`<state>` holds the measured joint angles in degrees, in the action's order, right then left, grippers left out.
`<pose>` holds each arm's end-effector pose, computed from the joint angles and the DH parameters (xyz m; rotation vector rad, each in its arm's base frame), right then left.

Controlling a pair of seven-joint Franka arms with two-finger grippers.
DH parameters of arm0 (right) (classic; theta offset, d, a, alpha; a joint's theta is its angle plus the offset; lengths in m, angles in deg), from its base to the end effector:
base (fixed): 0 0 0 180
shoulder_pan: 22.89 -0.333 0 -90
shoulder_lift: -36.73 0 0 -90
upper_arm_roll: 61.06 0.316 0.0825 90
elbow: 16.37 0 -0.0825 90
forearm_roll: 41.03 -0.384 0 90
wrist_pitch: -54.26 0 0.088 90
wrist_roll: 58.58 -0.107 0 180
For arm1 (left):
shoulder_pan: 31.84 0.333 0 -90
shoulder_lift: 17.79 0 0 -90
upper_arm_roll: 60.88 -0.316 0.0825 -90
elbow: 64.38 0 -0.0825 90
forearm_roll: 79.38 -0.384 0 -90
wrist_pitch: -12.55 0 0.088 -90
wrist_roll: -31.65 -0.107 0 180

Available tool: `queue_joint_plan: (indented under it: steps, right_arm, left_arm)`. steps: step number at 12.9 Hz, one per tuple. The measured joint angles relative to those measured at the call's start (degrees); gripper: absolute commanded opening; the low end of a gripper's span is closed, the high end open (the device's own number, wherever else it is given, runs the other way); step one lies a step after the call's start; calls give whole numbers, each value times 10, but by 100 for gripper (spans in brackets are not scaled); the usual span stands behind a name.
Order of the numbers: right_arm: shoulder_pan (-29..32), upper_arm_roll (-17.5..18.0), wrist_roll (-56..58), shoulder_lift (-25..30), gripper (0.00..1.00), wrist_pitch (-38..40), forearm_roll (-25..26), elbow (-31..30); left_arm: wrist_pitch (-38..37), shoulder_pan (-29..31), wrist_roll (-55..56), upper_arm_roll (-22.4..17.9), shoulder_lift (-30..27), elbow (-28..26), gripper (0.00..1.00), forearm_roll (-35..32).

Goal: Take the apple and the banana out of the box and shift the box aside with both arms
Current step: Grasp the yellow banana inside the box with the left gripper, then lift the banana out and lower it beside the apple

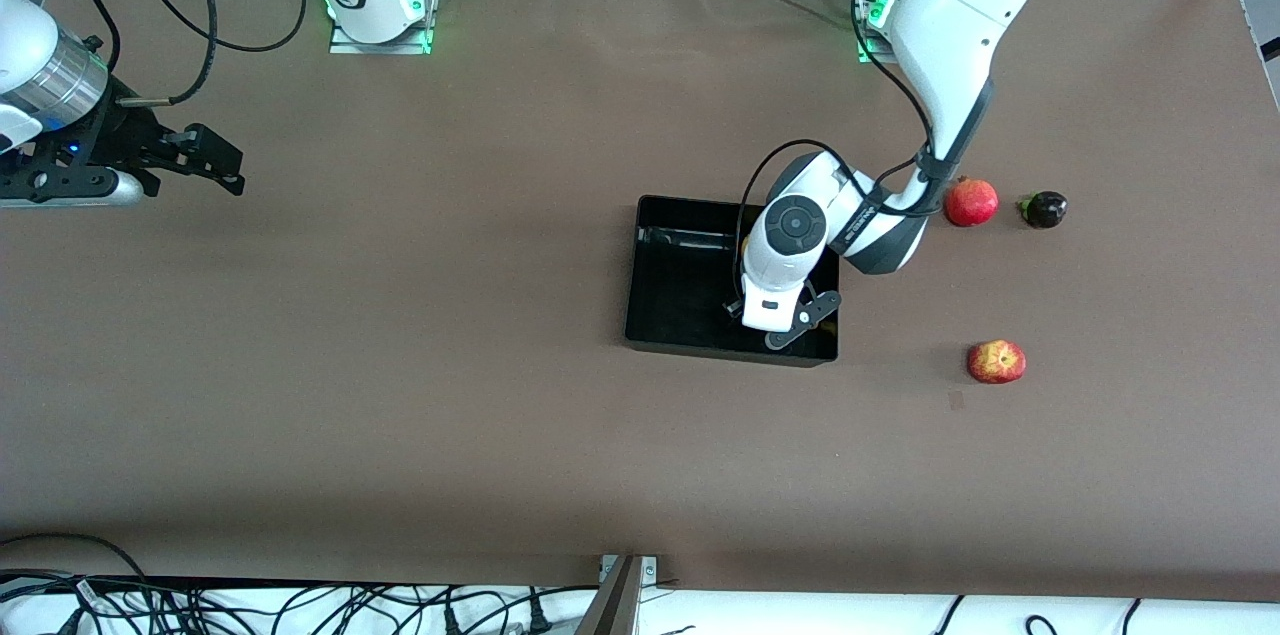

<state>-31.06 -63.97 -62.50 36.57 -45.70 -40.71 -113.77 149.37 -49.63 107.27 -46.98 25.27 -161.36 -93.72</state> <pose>0.5650 0.0515 0.5768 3.1384 0.0380 0.0663 0.5799 -0.3376 0.1664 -2.9601 -0.9840 0.0208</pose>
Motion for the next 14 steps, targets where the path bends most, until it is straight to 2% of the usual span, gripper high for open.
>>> queue_joint_plan:
  steps: [1,3,8,11,14]
  right_arm:
    - [0,0,0,0,100,0,0,0]
    - [0,0,0,0,100,0,0,0]
    - [0,0,0,0,100,0,0,0]
    - [0,0,0,0,100,0,0,0]
    - [0,0,0,0,100,0,0,0]
  left_arm:
    - [11,-2,12,0,8,0,83,-12]
    - [13,-3,23,0,9,2,0,-17]
    - [-9,-4,22,3,4,6,0,-19]
    - [-124,17,-19,31,-41,26,0,2]
    - [-270,78,-160,42,-128,53,0,83]
